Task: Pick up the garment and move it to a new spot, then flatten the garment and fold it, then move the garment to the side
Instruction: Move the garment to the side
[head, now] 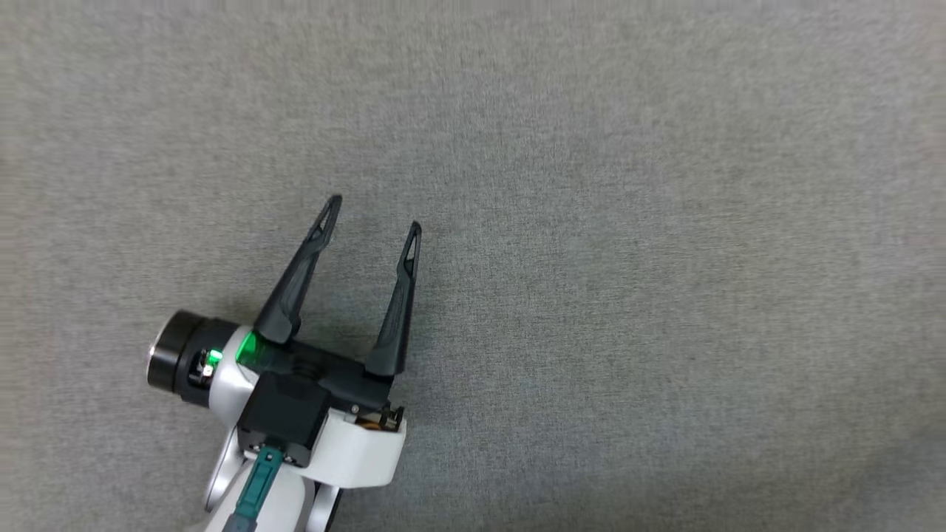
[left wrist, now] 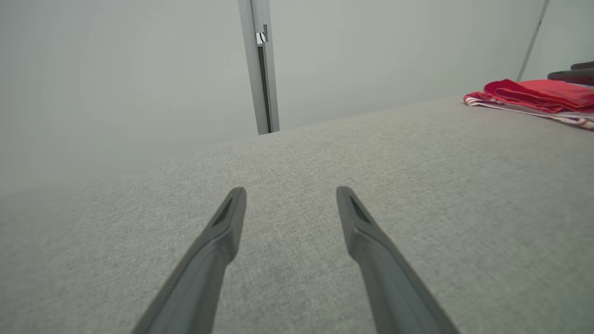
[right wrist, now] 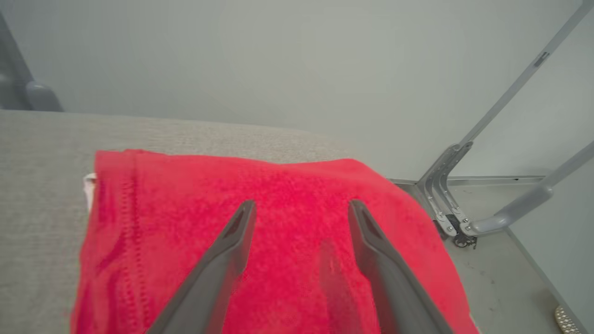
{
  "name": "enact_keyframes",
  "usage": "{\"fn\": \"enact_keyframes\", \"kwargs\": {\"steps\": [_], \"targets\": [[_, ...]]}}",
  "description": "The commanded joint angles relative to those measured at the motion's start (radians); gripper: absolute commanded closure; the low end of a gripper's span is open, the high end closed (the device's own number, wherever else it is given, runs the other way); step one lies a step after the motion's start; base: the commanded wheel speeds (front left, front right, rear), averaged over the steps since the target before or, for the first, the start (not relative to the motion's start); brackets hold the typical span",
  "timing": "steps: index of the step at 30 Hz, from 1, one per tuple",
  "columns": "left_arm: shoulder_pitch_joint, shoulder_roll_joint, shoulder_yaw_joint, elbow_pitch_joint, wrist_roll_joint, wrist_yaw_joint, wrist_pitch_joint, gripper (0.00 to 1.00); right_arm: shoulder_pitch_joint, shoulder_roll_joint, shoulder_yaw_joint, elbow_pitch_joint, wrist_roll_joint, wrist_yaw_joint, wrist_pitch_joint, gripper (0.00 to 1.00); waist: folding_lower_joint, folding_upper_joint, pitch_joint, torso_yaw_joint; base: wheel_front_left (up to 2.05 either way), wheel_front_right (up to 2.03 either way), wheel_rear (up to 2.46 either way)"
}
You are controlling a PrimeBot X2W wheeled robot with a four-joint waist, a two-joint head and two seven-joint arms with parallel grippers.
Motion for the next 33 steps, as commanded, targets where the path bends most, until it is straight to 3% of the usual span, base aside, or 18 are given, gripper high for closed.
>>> {"fn": "enact_keyframes", "kwargs": {"steps": [1,6,11,21,26,33], "targets": [[0.021,-0.003,0.005,0.008,-0.011,0.009,0.000,0.00,0.067,0.031,-0.032,-0.036,-0.015,-0.003,-0.001,0.00,0.0000,0.0000,-0.098,0.011,0.00,0.00,0.00],[0.091,-0.027,0.030,0.055,-0.054,0.011,0.000,0.00,0.313,0.205,-0.095,-0.261,-0.072,-0.003,-0.001,0.00,0.0000,0.0000,-0.232,0.021,0.00,0.00,0.00],[0.173,-0.062,0.092,0.091,-0.106,0.002,0.000,0.00,0.556,0.326,-0.098,-0.522,-0.148,-0.003,-0.001,0.00,0.0000,0.0000,-0.346,0.027,0.00,0.00,0.00],[0.315,-0.089,0.199,0.131,-0.123,-0.026,0.000,0.00,0.871,0.498,-0.186,-0.871,-0.290,-0.003,-0.001,0.00,0.0000,0.0000,-0.508,0.013,0.00,0.00,0.00],[0.388,-0.095,0.231,0.159,-0.123,-0.034,0.000,0.00,1.016,0.551,-0.212,-0.947,-0.318,-0.003,-0.001,0.00,0.0000,0.0000,-0.590,0.020,0.00,0.00,0.00],[0.447,-0.096,0.250,0.165,-0.131,-0.026,0.000,0.00,1.111,0.573,-0.189,-0.941,-0.323,-0.003,-0.001,0.00,0.0000,0.0000,-0.640,0.027,0.00,0.00,0.00]]}}
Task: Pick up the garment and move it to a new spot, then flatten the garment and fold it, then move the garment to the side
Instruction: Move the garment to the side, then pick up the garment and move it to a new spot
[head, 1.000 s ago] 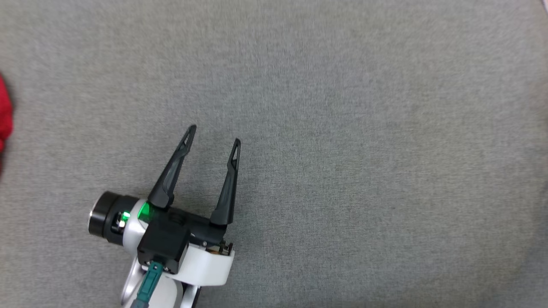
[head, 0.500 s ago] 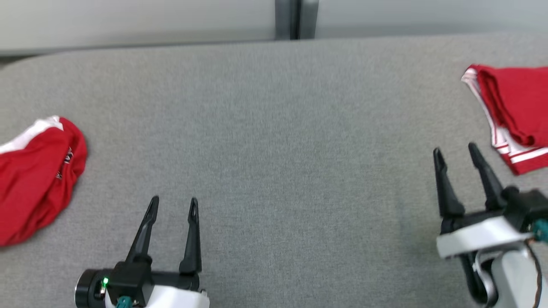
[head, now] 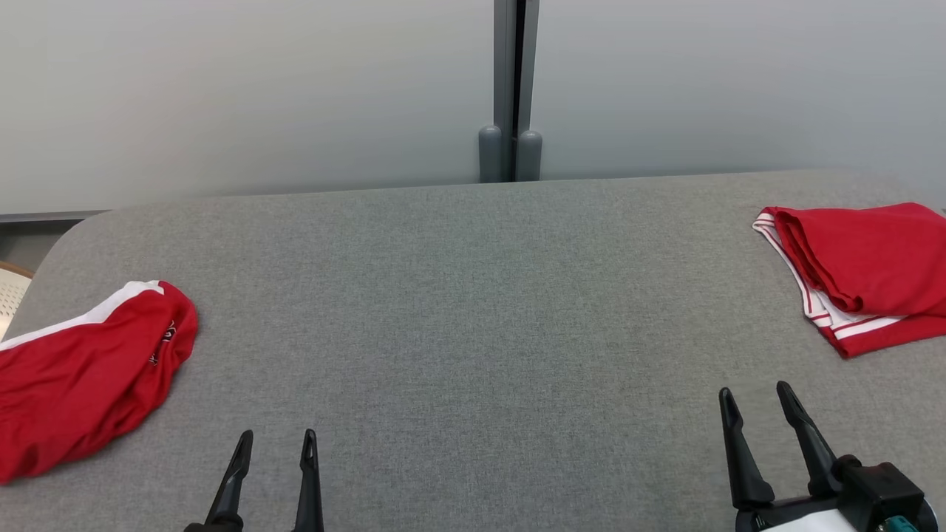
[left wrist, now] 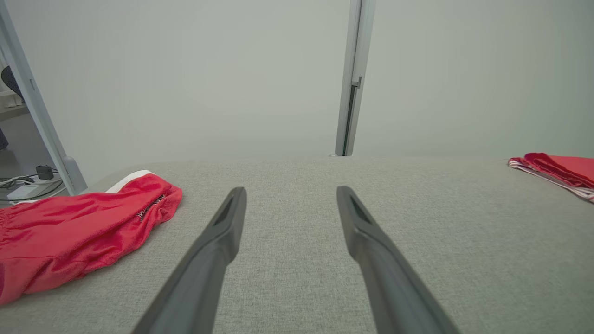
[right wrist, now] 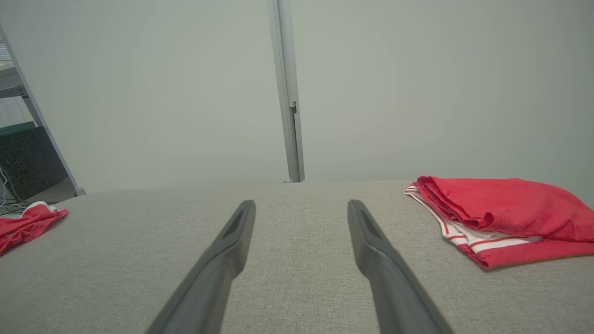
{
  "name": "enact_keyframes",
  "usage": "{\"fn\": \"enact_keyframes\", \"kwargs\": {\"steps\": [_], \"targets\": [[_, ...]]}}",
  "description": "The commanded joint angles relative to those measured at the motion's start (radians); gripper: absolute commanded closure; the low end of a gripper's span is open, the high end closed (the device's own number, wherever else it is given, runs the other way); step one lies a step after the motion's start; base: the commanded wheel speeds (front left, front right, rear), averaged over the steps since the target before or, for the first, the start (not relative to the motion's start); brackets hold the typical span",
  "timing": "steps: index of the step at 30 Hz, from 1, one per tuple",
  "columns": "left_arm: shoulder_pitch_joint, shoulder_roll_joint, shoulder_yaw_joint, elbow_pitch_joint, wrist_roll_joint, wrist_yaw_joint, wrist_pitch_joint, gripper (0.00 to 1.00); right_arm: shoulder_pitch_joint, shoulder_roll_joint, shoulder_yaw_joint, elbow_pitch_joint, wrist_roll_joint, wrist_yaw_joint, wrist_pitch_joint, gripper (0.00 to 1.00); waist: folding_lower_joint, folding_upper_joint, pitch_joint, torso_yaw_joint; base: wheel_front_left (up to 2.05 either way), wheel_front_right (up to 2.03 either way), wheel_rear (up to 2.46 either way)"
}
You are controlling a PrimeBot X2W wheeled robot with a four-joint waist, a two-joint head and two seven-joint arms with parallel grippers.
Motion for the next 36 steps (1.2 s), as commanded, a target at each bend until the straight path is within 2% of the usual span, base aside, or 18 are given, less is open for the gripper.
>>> {"fn": "enact_keyframes", "kwargs": {"steps": [1,19,25,36], "targets": [[0.013,0.002,0.006,-0.006,-0.001,0.005,0.000,0.00,0.012,-0.001,0.009,0.003,0.000,-0.002,-0.001,0.00,0.0000,-0.0001,-0.015,0.003,0.00,0.00,0.00],[0.009,0.002,-0.022,0.008,0.018,0.008,0.000,0.00,0.033,-0.008,0.041,0.017,0.016,-0.002,-0.001,0.00,0.0000,-0.0001,-0.036,0.030,0.00,0.00,0.00],[-0.002,0.003,-0.023,0.012,0.024,0.010,0.000,0.00,0.038,-0.008,0.056,0.020,0.024,-0.002,-0.001,0.00,0.0000,-0.0001,-0.031,0.090,0.00,0.00,0.00],[0.025,0.002,-0.006,0.015,0.034,-0.001,0.000,0.00,0.038,0.009,0.089,0.027,0.033,-0.002,-0.001,0.00,0.0000,-0.0001,-0.039,0.315,0.00,0.00,0.00]]}}
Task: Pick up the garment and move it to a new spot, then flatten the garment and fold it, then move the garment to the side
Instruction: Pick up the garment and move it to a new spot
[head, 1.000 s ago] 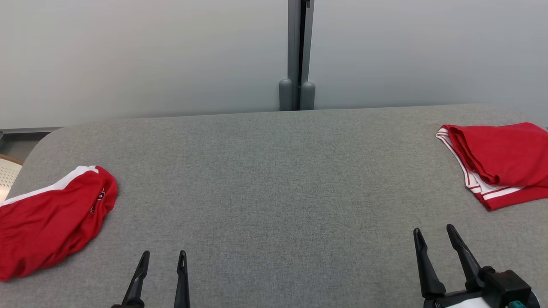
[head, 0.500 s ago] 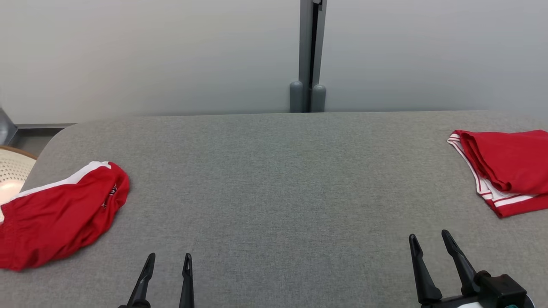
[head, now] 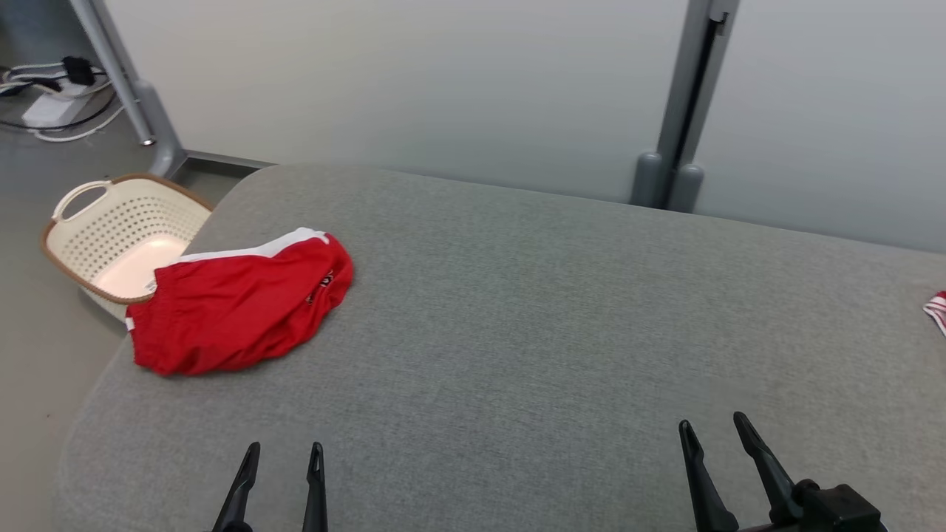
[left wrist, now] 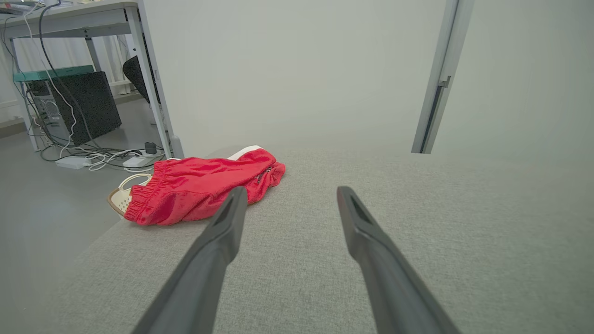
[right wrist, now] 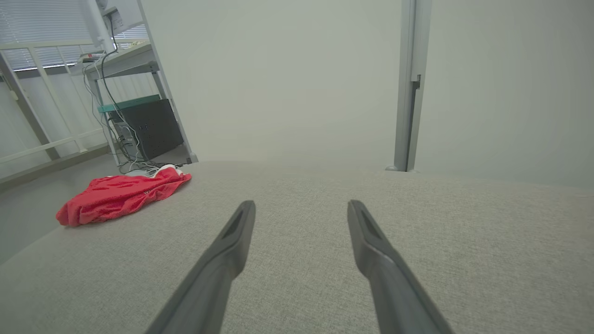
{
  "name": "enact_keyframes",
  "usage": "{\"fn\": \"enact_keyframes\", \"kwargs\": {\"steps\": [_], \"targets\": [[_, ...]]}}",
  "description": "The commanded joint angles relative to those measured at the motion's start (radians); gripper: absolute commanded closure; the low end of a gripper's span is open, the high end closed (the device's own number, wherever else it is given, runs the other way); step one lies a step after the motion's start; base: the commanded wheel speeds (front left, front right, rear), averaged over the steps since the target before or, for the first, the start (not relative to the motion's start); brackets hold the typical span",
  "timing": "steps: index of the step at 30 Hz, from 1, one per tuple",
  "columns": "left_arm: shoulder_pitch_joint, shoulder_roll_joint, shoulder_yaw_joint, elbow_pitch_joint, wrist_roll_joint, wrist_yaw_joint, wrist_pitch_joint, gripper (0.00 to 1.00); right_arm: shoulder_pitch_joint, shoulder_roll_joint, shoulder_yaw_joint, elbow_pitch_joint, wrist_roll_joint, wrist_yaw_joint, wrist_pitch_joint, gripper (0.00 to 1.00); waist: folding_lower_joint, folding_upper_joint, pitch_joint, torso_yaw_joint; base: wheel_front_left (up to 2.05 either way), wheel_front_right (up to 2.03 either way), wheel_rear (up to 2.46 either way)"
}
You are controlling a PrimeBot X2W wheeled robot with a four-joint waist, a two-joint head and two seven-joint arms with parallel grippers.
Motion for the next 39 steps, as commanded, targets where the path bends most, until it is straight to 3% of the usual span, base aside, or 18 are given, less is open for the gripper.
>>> {"fn": "enact_keyframes", "kwargs": {"steps": [1,10,21,27,32,35,39], "targets": [[0.011,0.003,0.005,-0.001,0.006,-0.004,0.000,0.00,-0.002,0.000,-0.001,0.000,0.005,-0.002,0.000,0.00,0.0000,0.0000,-0.003,0.079,0.00,0.00,0.00],[0.031,0.003,0.025,-0.011,0.017,-0.005,0.000,0.00,0.008,0.016,0.024,0.028,0.016,-0.002,0.000,0.00,0.0000,0.0000,-0.013,0.226,0.00,0.00,0.00],[0.014,0.003,0.027,-0.034,-0.023,0.034,0.000,0.00,-0.038,-0.001,0.043,0.038,0.007,-0.002,0.000,0.00,0.0000,0.0000,0.030,0.247,0.00,0.00,0.00],[-0.145,0.002,0.074,-0.036,-0.003,-0.008,0.000,0.00,-0.042,-0.028,0.021,0.020,-0.011,-0.002,0.000,0.00,0.0000,0.0000,0.105,0.253,0.00,0.00,0.00],[-0.321,0.002,0.117,0.091,-0.021,-0.055,0.000,0.00,-0.063,-0.068,0.029,0.009,-0.021,-0.002,0.000,0.00,0.0000,0.0000,0.176,0.249,0.00,0.00,0.00],[-0.478,0.016,0.125,0.293,-0.030,-0.079,0.007,0.00,-0.080,-0.100,0.036,-0.001,-0.034,-0.002,0.000,0.00,0.0000,0.0000,0.229,0.243,0.00,0.00,0.00],[-0.714,0.024,0.120,0.530,-0.048,-0.099,0.112,0.00,-0.117,-0.149,0.041,-0.012,-0.041,-0.002,0.000,0.00,0.0000,0.0000,0.294,0.235,0.00,0.00,0.00]]}}
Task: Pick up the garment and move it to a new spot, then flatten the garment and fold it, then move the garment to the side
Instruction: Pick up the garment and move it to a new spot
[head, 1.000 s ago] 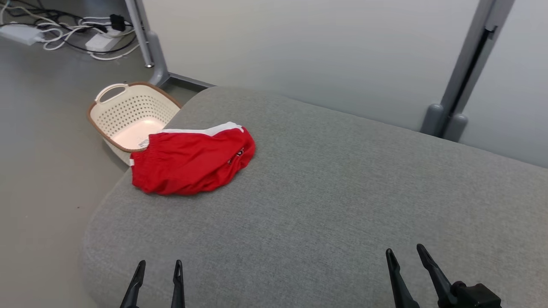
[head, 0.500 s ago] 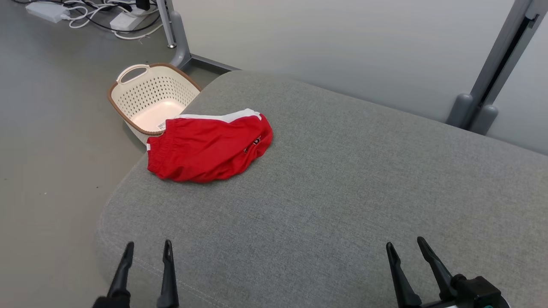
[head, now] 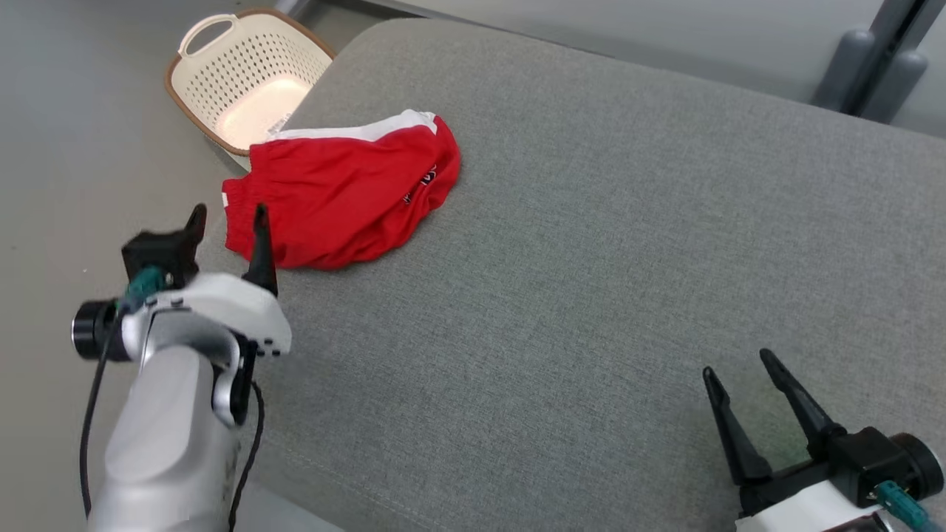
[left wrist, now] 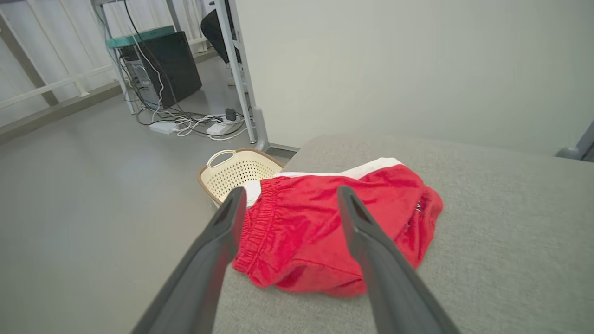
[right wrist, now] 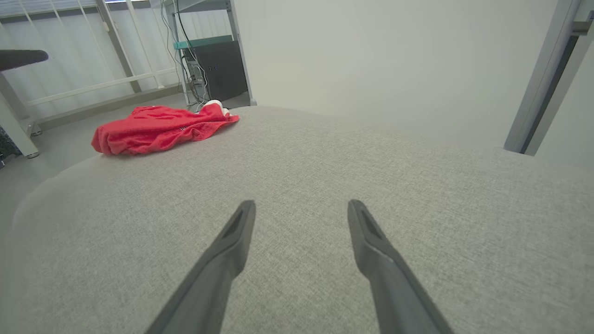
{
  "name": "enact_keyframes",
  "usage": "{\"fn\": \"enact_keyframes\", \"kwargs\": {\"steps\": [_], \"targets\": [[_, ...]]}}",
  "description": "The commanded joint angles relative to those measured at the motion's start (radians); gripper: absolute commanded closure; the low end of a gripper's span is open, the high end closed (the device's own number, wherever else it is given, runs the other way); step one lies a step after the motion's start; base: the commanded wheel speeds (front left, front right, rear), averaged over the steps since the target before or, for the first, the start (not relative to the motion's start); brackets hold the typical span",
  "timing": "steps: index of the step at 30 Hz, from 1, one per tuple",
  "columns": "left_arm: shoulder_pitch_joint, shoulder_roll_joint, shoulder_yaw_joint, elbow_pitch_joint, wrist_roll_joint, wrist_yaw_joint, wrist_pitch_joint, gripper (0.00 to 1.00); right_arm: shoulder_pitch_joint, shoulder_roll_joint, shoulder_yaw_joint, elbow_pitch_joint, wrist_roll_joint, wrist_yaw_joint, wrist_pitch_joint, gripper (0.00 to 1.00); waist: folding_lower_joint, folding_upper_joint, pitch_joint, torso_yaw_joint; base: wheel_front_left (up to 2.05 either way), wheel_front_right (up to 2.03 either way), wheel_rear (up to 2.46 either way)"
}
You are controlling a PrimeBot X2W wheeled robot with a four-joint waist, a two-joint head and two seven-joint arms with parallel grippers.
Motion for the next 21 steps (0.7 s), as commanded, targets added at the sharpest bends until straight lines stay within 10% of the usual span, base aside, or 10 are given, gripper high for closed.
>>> {"fn": "enact_keyframes", "kwargs": {"steps": [1,10,21], "targets": [[-0.026,0.002,0.001,0.025,-0.008,-0.002,0.016,0.00,-0.011,-0.011,0.000,-0.003,-0.006,-0.002,-0.001,0.00,0.0000,0.0000,0.047,-0.008,0.00,0.00,0.00],[-0.429,0.038,0.076,0.403,-0.121,-0.028,0.234,0.00,-0.082,-0.129,0.006,-0.057,-0.022,-0.002,-0.001,0.00,0.0000,0.0000,0.221,-0.048,0.00,0.00,0.00],[-0.545,0.066,0.109,0.638,-0.186,-0.038,0.374,0.00,-0.105,-0.175,-0.039,-0.069,-0.024,-0.005,0.009,0.00,0.0000,0.0000,0.340,-0.106,0.00,0.00,0.00]]}}
